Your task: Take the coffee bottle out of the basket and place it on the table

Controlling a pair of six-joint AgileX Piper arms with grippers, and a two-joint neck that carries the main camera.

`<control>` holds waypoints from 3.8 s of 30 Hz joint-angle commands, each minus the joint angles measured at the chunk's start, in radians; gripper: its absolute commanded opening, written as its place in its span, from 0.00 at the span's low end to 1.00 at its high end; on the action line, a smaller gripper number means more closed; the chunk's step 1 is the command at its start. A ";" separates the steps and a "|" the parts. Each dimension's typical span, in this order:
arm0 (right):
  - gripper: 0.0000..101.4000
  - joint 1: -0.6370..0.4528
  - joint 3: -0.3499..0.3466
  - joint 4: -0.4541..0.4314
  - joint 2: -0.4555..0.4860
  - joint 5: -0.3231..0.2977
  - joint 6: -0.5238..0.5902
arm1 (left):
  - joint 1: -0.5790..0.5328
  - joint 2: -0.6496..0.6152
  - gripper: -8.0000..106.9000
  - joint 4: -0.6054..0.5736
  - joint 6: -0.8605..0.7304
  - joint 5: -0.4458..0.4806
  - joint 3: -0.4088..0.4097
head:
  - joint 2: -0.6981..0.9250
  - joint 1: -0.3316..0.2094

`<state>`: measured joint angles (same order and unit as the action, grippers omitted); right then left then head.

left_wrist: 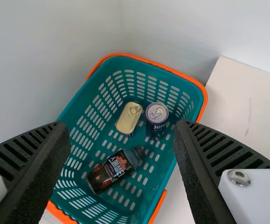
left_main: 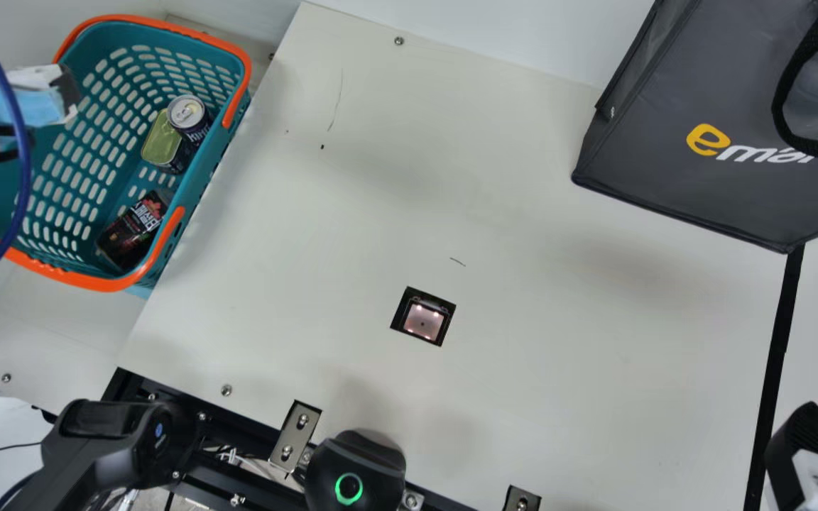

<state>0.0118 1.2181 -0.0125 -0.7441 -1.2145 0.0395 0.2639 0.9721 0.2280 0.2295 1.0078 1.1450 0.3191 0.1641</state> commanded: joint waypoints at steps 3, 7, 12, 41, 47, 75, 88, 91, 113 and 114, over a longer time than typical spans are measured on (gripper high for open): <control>0.90 0.000 0.000 0.000 0.000 0.000 0.000 | -0.006 0.023 0.85 0.008 0.017 -0.013 -0.014 | 0.002 -0.026; 0.90 0.000 0.000 0.000 0.000 0.000 0.000 | 0.004 0.050 0.85 -0.006 0.007 -0.029 -0.024 | 0.002 -0.026; 0.90 0.000 0.000 0.000 0.000 0.000 0.000 | 0.046 0.087 0.85 -0.051 -0.040 -0.050 -0.028 | 0.002 -0.026; 0.90 0.000 0.000 0.000 0.000 0.001 0.000 | 0.295 0.333 0.85 -0.287 -0.288 -0.086 0.037 | 0.002 -0.026; 0.90 0.000 0.000 0.000 0.000 0.001 0.000 | 0.320 0.370 0.85 -0.306 -0.334 -0.106 0.039 | 0.002 -0.026; 0.90 0.000 0.000 0.000 0.000 0.001 0.000 | 0.337 0.575 0.85 -0.213 -0.348 -0.349 -0.068 | 0.002 -0.026; 0.90 0.000 0.000 0.000 0.000 0.001 0.000 | 0.341 0.651 0.85 -0.264 -0.446 -0.424 -0.116 | 0.002 -0.026; 0.90 0.000 0.000 0.000 0.000 0.001 0.000 | 0.342 0.660 0.85 -0.277 -0.472 -0.437 -0.132 | 0.002 -0.026; 0.90 0.000 0.000 0.000 0.000 0.001 0.000 | 0.349 0.753 0.85 -0.441 -0.753 -0.521 -0.199 | 0.002 -0.026; 0.90 0.000 0.000 0.000 0.000 0.001 0.000 | 0.350 0.755 0.85 -0.451 -0.772 -0.522 -0.202 | 0.002 -0.026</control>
<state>0.0118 1.2181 -0.0125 -0.7441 -1.2135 0.0395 0.6124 1.7261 -0.2114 -0.5039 0.4865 0.9446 0.3191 0.1641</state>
